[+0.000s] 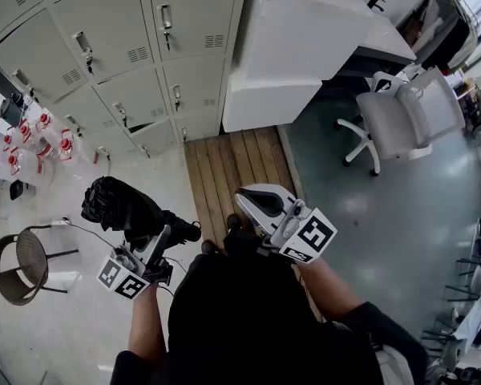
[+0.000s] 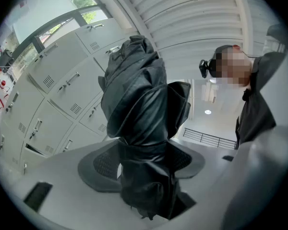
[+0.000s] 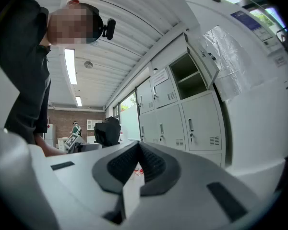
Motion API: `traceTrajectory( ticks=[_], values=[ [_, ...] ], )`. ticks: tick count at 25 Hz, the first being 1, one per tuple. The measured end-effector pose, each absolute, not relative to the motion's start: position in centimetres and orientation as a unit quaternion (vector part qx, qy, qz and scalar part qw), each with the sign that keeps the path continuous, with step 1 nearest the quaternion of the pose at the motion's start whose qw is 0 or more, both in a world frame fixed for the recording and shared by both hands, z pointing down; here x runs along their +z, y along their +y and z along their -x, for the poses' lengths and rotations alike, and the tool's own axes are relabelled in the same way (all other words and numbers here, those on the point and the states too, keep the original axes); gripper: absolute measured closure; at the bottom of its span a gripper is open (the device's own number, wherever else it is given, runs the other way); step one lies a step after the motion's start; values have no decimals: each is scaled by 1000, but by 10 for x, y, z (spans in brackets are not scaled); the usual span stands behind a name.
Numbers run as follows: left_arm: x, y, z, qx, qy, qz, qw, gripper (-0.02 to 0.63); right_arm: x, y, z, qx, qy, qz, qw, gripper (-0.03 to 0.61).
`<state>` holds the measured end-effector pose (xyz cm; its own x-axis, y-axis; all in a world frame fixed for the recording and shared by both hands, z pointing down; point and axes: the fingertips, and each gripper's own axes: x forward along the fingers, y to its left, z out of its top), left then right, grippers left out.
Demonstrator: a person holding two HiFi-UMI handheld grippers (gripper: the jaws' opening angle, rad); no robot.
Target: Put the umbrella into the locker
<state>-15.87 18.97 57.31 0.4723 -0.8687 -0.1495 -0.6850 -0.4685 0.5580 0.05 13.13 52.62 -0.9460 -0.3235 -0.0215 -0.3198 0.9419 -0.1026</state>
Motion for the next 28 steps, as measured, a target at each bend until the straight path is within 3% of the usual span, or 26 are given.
traceTrajectory(
  ticks=[28],
  values=[
    [578, 172, 154, -185, -440, -853, 212, 330, 528, 107, 6, -56, 980, 188, 25, 566]
  ],
)
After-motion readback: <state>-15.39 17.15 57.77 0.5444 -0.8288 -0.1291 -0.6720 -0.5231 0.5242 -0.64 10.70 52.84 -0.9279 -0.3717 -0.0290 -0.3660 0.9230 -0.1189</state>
